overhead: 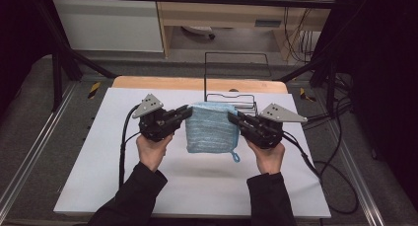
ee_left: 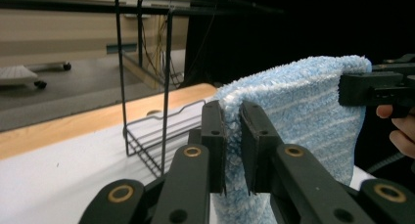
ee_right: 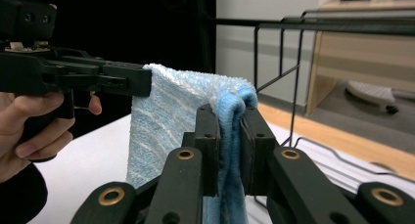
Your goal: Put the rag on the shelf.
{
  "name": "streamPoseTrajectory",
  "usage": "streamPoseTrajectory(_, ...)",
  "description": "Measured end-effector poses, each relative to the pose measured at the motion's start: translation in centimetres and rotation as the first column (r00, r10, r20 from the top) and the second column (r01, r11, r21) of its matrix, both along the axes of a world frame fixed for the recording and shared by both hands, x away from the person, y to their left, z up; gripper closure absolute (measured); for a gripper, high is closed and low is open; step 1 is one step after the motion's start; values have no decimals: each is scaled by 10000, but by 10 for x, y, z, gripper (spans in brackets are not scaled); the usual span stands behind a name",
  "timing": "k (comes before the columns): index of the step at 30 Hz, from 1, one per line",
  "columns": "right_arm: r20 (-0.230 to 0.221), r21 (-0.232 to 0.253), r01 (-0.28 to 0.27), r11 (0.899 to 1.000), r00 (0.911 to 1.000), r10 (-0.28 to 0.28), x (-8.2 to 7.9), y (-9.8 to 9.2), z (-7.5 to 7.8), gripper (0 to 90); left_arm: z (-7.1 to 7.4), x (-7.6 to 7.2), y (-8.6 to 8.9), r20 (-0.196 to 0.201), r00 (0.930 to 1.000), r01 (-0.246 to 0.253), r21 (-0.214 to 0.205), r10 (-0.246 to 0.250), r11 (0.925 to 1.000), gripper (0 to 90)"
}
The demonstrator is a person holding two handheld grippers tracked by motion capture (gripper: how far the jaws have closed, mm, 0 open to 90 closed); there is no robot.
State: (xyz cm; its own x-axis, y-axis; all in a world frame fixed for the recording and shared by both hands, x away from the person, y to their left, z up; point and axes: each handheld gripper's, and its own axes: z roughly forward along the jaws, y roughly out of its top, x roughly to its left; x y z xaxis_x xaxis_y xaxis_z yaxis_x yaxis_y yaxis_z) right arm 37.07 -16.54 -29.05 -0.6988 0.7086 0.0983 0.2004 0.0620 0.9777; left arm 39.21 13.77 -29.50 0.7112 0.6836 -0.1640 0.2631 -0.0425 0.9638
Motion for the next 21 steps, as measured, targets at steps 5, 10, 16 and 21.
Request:
streamPoseTrajectory(5, 440, 141, 280, 9995, 9986, -286, -1, -7, 9, 806, 12, 4, -9, 388, 9992, 21, -162, -14, 9999, 810)
streamPoseTrajectory(10, 813, 194, 530, 9984, 9952, -544, -2, -13, 18, 806, 23, 8, -17, 664, 9978, 58, -330, -36, 9994, 810)
streamPoseTrajectory(16, 1154, 136, 732, 9972, 9905, -743, 0, -18, 31, 806, 32, 13, -25, 933, 9956, 66, -498, -20, 9987, 810)
streamPoseTrajectory(21, 1435, 210, 892, 9958, 9854, -913, 3, -22, 42, 807, 43, 18, -30, 1162, 9932, 73, -671, 5, 9977, 810)
